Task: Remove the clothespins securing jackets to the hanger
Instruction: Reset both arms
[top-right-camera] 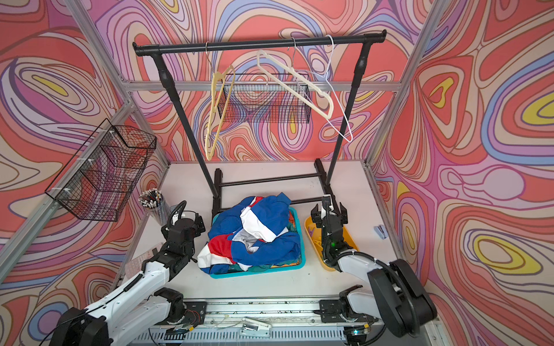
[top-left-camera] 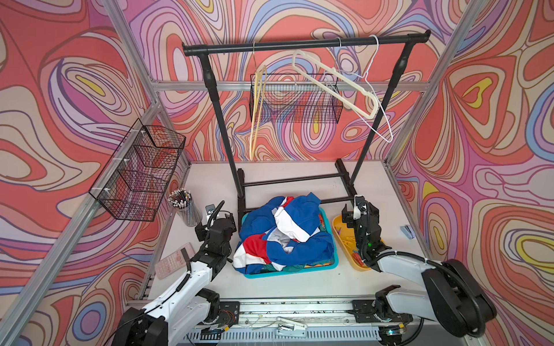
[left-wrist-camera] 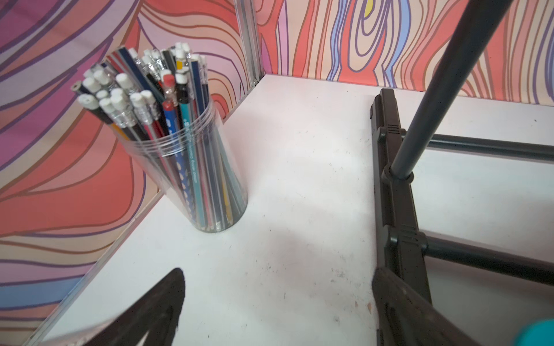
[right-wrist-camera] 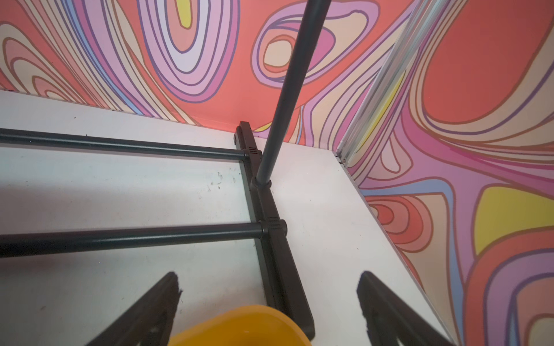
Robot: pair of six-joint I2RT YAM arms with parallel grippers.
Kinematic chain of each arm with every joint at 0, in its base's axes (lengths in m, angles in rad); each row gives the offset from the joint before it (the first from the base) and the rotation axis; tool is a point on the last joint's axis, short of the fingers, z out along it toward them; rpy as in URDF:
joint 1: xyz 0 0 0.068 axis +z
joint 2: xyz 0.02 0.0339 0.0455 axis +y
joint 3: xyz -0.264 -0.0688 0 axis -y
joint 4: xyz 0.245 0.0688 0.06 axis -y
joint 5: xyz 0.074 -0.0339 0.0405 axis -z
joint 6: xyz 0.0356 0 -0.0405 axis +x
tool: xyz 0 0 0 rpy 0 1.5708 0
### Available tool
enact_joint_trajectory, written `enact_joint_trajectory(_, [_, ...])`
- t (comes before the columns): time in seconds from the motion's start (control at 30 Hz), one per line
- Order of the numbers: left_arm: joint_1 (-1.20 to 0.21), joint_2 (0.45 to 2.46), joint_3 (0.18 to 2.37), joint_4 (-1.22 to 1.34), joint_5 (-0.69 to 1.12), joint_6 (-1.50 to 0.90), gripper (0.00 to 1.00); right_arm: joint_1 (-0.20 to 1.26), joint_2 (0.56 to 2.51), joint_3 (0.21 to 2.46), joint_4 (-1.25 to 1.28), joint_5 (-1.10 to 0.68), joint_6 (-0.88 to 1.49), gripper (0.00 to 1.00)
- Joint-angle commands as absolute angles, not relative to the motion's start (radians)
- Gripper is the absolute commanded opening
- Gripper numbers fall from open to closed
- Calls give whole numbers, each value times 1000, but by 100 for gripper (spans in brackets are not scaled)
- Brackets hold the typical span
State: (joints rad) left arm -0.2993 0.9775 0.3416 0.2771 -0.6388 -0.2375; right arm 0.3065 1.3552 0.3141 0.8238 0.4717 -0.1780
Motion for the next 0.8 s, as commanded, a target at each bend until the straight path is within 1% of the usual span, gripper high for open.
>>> enact_joint_trajectory(0.0, [-267,1023,316,533,-583,-142,100,281,1494,303,1083,409,-174,97])
enact_joint_trajectory(0.13, [-198,1103,301,619,-476,-159,100,262,1648,304,1246,382,-187,97])
enact_joint_trajectory(0.23, [-184,1172,278,759,-451,-126,100,254,1696,319,1280,398,-186,98])
enact_joint_trajectory(0.3, [-177,1165,306,680,-405,-142,100,229,1678,319,1245,348,-163,98])
enact_joint_trajectory(0.43, [-160,1191,318,722,-367,-151,100,178,1657,344,1160,277,-118,97])
enact_joint_trajectory(0.57, [-159,1220,295,861,-338,-76,100,152,1652,365,1108,249,-97,97])
enact_joint_trajectory(0.67, [-157,1234,308,854,-360,-27,100,140,1651,381,1079,234,-84,97])
enact_joint_trajectory(0.77, [-152,1241,323,837,-321,-23,100,114,1649,413,1012,194,-61,97])
